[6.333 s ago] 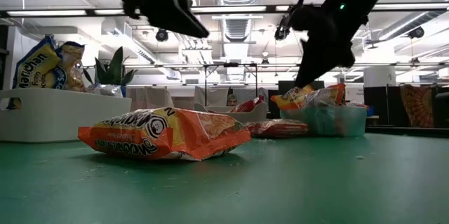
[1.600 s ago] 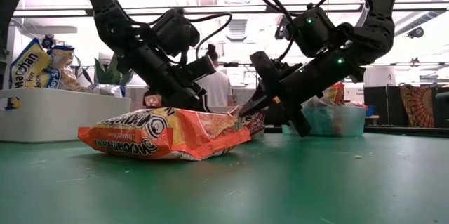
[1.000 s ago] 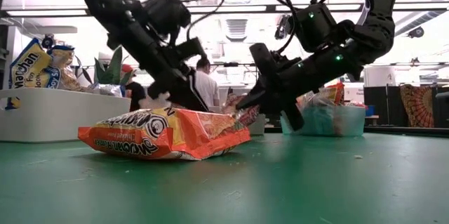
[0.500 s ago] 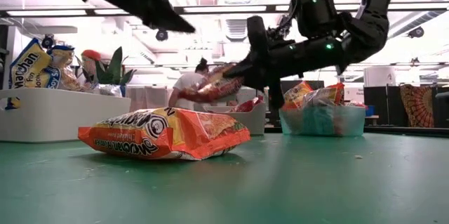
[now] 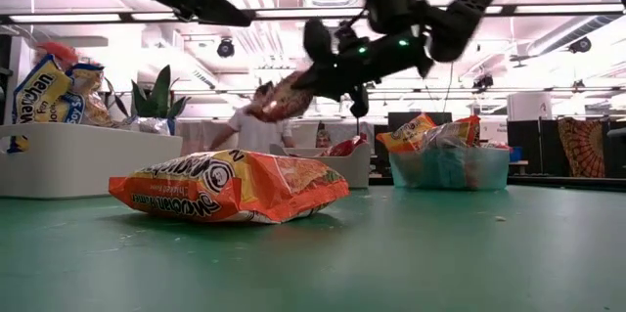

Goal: Sort Maruchan noodles
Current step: Put the red noodle pack into the gray bin

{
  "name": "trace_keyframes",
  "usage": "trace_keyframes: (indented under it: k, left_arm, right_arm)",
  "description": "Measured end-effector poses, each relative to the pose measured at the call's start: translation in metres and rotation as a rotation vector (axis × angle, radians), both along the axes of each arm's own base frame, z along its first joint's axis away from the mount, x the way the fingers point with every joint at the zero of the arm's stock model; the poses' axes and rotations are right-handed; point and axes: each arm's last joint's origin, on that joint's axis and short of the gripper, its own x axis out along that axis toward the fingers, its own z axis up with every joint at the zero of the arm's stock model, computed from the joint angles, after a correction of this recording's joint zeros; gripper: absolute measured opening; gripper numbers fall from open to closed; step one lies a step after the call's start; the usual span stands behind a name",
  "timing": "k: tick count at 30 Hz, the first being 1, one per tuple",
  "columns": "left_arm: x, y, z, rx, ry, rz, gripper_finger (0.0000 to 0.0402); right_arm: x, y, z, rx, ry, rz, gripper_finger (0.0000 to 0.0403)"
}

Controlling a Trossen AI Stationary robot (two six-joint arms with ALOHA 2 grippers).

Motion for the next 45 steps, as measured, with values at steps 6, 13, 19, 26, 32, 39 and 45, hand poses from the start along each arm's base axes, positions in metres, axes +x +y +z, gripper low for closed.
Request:
trace_keyframes:
  k: [6,13,19,26,32,39,45]
  left_arm:
    - [-0.002,0.0,-0.003,-0.003,0.007,0.022,0.0077]
    - [-0.001,0.0,-0.003,-0.003,0.006,0.023,0.0077]
    - [-0.001,0.0,-0.003,-0.02,-0.005,0.027,0.0077]
    - [-0.001,0.0,-0.002,-0.043,-0.027,0.033,0.0077]
    - [-0.001,0.0,-0.002,-0.062,-0.041,0.038,0.0077]
    - [0.0,0.001,-0.002,-0.074,-0.046,0.041,0.0077]
    - [0.005,0.001,-0.007,-0.086,-0.031,0.044,0.0077]
  right_arm:
    - [0.01,-0.03,0.015,-0.077,0.314,-0.283,0.0038]
    - [0.013,-0.039,0.031,-0.144,0.402,-0.394,0.0038]
    - [0.011,-0.039,0.025,-0.101,0.372,-0.412,0.0038]
    - [0.015,-0.042,0.003,-0.08,0.271,-0.438,0.0038]
    - [0.024,-0.045,-0.029,-0.047,0.252,-0.459,0.0038]
    - [0.026,-0.046,-0.045,-0.02,0.266,-0.482,0.0072]
    - [0.023,-0.045,-0.036,-0.056,0.305,-0.474,0.0127]
